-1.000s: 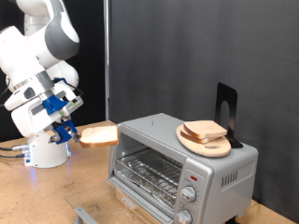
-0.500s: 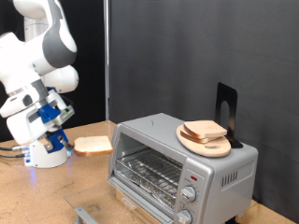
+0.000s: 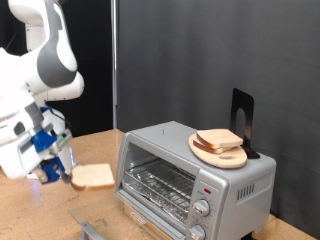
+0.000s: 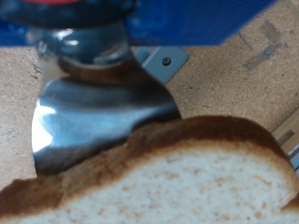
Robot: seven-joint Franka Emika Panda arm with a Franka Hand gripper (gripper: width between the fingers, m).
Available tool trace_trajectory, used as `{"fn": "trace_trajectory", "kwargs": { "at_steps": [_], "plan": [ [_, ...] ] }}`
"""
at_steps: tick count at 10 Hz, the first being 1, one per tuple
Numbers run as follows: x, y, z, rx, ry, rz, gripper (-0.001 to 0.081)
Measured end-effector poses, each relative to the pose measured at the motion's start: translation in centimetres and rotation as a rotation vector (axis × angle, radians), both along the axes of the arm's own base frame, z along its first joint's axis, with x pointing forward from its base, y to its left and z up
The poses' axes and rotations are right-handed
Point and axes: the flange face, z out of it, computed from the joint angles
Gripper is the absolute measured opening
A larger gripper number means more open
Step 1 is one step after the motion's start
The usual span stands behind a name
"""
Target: Make a piece of toast with the oven
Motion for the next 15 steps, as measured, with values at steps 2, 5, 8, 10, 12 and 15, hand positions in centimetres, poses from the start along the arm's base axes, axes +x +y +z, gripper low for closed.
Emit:
{"fn": "trace_trajectory", "kwargs": {
  "at_steps": [2, 5, 8, 10, 12, 15],
  "plan": [
    [1.4, 1.1, -1.4, 0.007, 0.015, 0.046, 0.0387],
    [2.2, 3.5, -2.0, 0.015, 0.007, 0.098, 0.0387],
    [2.6, 4.8, -2.6, -0.002, 0.009, 0.11, 0.0387],
    [3.0, 5.5, -3.2, -0.012, 0.015, 0.098, 0.0387],
    [3.4, 6.0, -3.6, -0.041, -0.005, 0.085, 0.0387],
    [3.5, 6.5, -3.7, -0.027, 0.0, 0.089, 0.0387]
  ]
}}
